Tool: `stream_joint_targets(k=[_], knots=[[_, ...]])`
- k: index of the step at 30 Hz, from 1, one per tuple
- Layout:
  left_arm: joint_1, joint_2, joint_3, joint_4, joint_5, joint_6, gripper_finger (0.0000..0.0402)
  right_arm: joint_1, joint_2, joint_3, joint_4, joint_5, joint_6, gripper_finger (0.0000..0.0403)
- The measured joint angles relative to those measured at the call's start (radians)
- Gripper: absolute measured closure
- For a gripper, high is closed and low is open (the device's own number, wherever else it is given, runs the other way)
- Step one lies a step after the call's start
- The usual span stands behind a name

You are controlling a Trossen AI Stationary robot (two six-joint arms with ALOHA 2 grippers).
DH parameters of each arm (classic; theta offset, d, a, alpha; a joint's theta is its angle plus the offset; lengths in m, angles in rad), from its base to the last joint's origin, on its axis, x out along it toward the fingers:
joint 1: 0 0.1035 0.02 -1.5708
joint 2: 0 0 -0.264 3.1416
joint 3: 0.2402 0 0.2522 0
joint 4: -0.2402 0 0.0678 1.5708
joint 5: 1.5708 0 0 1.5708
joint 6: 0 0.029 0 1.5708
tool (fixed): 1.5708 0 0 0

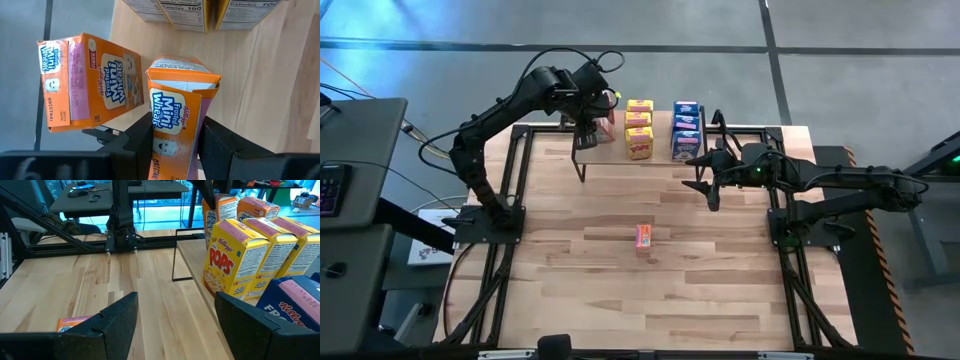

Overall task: Stack cereal on shelf
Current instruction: Put the bottom orange cereal box on the shelf aligned with the other orange cereal box

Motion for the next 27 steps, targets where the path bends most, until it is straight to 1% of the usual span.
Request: stream_joint_targets(k=[19,27], knots=[[0.008,0.010,0.000,0.003,0.006,-0.004,0.0279,0.000,0.000,0.000,0.000,0.000,0.000,0.0146],[0.008,0.011,0.000,0.009,0.013,-0.009,0.0253,0.000,0.000,0.000,0.000,0.000,0.000,0.0146]])
